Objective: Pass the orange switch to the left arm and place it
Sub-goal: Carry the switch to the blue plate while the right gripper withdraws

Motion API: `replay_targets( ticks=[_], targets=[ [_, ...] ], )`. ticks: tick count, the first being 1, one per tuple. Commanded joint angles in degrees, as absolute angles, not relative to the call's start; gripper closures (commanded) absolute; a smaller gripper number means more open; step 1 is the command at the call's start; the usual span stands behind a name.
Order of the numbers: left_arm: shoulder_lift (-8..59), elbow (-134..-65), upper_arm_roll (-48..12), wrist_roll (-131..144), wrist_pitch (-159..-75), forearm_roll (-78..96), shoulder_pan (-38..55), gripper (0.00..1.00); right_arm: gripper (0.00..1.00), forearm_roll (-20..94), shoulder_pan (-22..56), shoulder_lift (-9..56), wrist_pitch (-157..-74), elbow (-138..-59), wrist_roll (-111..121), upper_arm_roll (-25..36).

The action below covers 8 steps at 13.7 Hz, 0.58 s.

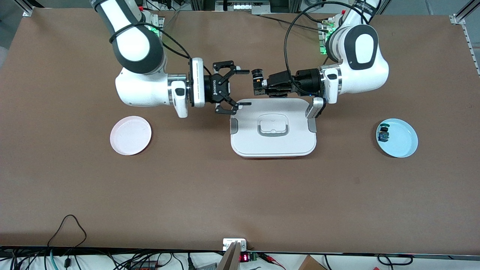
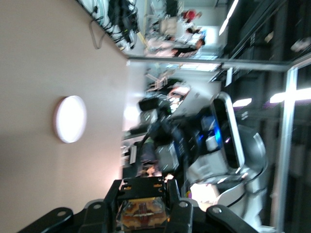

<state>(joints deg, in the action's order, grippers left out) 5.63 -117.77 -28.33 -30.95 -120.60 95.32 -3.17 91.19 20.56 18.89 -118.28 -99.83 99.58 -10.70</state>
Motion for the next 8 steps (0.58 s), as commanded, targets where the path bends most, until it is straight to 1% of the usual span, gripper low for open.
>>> replay_targets(
  ticks=[1, 3, 5, 6, 8],
  targets=[
    [5.80, -115.32, -28.30, -30.67, -119.27, 83.97, -4.66, 0.84, 0.00, 91.85, 17.32, 17.23, -116.46, -101.86, 99.23, -10.90],
    [5.89, -115.49, -28.30, -30.94, -118.74, 77.46, -4.75, 0.84, 0.00, 91.58, 15.83, 17.23, -115.14, -102.48, 99.23, -10.90],
    [5.89, -115.40, -28.30, -30.76, -118.65, 65.20, -4.66, 0.85, 0.00, 91.58, 13.98, 16.53, -112.95, -103.27, 98.71, -10.81],
    [5.98, -115.40, -28.30, -30.67, -118.04, 59.12, -5.01, 0.85, 0.00, 91.32, 12.93, 15.91, -110.76, -103.45, 96.26, -10.64],
    [5.98, -115.40, -28.04, -30.76, -114.10, 53.02, -6.32, 0.85, 0.00, 88.43, 12.04, 15.03, -104.44, -104.06, 90.91, -8.54]
  ],
)
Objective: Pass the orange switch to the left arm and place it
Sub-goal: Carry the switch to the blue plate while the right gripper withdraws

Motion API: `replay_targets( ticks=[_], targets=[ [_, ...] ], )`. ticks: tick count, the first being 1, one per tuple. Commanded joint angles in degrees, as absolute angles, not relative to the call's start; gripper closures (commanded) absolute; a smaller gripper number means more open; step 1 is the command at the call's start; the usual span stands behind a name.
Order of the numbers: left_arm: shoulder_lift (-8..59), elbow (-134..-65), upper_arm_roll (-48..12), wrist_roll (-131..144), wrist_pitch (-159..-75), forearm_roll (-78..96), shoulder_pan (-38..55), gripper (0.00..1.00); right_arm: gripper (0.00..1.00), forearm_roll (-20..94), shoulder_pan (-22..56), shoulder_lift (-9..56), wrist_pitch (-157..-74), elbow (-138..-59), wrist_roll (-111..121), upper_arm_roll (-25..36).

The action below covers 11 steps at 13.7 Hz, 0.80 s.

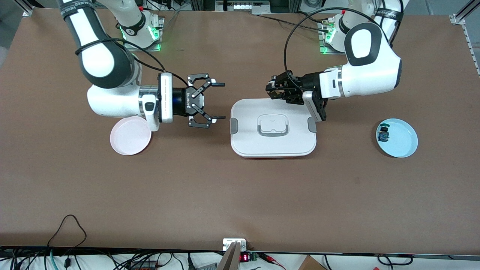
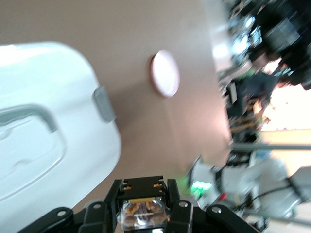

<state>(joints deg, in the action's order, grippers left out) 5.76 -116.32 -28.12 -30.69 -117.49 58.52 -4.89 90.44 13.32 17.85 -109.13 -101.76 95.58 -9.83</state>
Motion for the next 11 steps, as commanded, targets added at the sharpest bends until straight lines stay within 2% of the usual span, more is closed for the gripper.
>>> replay_targets(
  ticks=[1, 5, 11],
  targets=[
    [6.15, -115.31, -28.04, -30.85, -113.47, 48.39, -7.20, 0.85, 0.00, 85.72, 11.87, 14.77, -100.93, -104.06, 87.92, -6.44],
    [6.50, -113.73, -28.21, -31.46, -110.22, 29.47, -11.42, 0.85, 0.00, 71.49, 10.11, 14.33, -91.34, -103.71, 74.48, -1.06],
    [7.29, -112.68, -28.21, -39.80, -110.21, 2.94, -13.79, 0.85, 0.00, 46.46, 9.23, 13.10, -92.02, -102.92, 46.28, -0.18]
  ],
)
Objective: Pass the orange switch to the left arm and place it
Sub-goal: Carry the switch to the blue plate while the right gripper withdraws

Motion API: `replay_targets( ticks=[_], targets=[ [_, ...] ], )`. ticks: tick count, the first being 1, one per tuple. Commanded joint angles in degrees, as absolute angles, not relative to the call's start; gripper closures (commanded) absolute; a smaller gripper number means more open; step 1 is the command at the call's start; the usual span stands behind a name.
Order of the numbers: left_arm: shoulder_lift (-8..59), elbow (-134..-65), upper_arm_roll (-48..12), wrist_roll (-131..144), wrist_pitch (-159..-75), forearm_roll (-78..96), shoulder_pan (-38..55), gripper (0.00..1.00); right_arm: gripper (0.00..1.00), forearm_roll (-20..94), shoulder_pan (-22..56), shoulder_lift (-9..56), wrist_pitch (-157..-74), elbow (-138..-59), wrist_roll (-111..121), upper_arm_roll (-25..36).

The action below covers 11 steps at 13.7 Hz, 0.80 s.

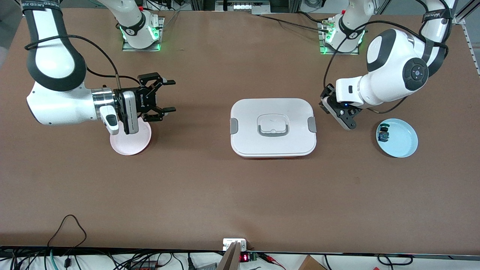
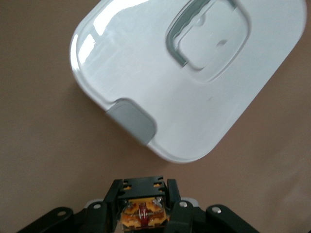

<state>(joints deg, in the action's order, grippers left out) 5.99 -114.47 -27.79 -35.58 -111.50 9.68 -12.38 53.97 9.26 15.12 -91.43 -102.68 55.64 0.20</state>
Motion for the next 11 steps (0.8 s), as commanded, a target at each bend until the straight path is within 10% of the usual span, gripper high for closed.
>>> replay_targets(
  ticks=[1, 11],
  targets=[
    [7.82, -112.59, -28.21, -41.21, -110.30, -0.93, -14.58, 0.85, 0.00, 41.10, 9.23, 12.92, -92.37, -102.22, 40.84, -0.18],
    [21.96, -112.06, -27.95, -75.46, -121.28, -21.36, -32.24, 0.84, 0.00, 2.84, 9.84, 12.30, -87.02, -96.69, 8.55, 1.58]
  ],
)
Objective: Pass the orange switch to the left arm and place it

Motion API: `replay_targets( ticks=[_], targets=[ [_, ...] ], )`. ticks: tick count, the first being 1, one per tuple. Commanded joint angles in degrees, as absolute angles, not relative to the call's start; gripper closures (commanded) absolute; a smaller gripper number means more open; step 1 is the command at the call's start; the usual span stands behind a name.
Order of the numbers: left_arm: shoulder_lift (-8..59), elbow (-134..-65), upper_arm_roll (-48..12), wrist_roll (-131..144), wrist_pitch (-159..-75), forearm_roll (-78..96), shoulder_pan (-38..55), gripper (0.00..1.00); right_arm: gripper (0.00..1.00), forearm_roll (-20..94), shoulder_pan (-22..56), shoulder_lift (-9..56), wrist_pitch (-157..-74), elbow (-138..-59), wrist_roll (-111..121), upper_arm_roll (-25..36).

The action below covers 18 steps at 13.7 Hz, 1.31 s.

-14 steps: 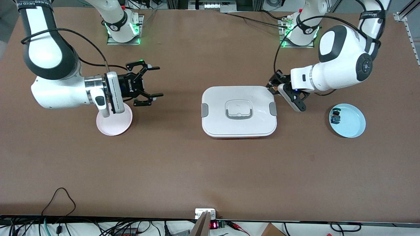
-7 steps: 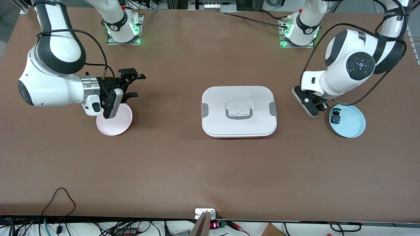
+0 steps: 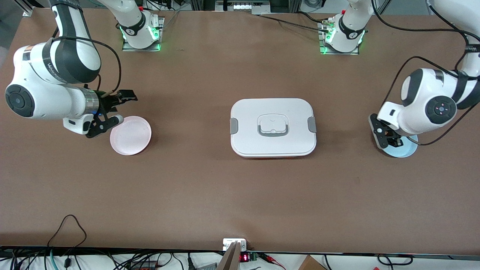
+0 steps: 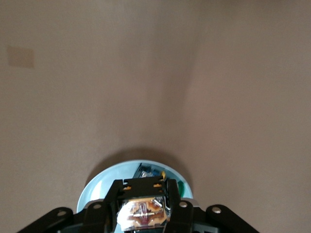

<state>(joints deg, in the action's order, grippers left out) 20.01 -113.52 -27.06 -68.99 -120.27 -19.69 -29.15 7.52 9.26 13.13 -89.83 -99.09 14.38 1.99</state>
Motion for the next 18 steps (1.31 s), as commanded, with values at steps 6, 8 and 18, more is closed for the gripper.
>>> replay_targets(
  ticks=[6, 8, 18],
  targets=[
    [29.69, -112.06, -27.95, -84.63, -131.03, -29.17, -39.72, 0.84, 0.00, -5.89, 9.84, 11.34, -87.19, -92.30, 7.82, 3.59],
    [31.81, -112.06, -27.95, -86.83, -132.71, -30.14, -41.04, 0.84, 0.00, -5.54, 9.67, 11.43, -86.66, -90.10, 3.72, 5.44],
    [33.93, -112.24, -27.95, -87.10, -133.51, -30.15, -42.36, 0.68, 0.00, -4.39, 8.17, 8.97, -85.86, -87.96, -3.60, 3.52]
  ],
)
